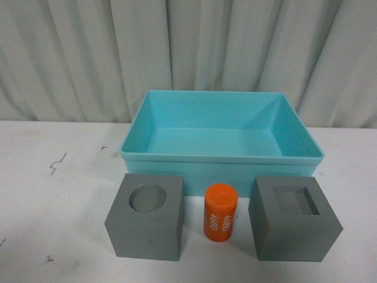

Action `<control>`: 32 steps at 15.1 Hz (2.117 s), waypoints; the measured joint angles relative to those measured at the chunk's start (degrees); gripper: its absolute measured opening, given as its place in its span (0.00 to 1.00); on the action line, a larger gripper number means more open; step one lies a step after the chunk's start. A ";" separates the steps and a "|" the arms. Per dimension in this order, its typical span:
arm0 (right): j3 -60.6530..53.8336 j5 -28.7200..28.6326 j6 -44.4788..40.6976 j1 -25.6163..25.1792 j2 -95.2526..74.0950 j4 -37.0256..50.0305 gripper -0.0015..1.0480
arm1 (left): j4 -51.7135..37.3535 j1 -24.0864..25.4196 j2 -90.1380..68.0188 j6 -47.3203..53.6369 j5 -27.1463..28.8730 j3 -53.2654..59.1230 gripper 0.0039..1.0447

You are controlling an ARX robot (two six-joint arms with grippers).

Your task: Place gray and orange parts in blue box

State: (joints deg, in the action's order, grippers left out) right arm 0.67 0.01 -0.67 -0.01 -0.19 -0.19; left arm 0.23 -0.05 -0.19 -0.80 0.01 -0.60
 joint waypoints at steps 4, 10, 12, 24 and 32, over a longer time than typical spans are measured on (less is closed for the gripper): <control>0.00 0.00 0.00 0.00 0.00 0.00 0.94 | 0.00 0.00 0.00 0.00 0.00 0.00 0.94; 0.00 0.00 0.00 0.00 0.00 0.00 0.94 | 0.00 0.00 0.00 0.00 0.00 0.00 0.94; 0.00 -0.02 0.00 0.00 0.00 0.00 0.94 | 0.00 0.00 0.00 0.02 0.00 0.00 0.94; 0.00 -0.02 0.00 0.00 -0.02 0.00 0.94 | 0.00 0.00 0.00 0.00 0.00 0.00 0.94; 0.00 0.00 0.00 0.00 -0.02 0.00 0.94 | 0.00 0.00 0.00 0.00 0.00 0.00 0.94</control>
State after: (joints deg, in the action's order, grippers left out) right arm 0.67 0.01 -0.67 -0.01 -0.21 -0.19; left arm 0.23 -0.05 -0.19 -0.80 0.01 -0.60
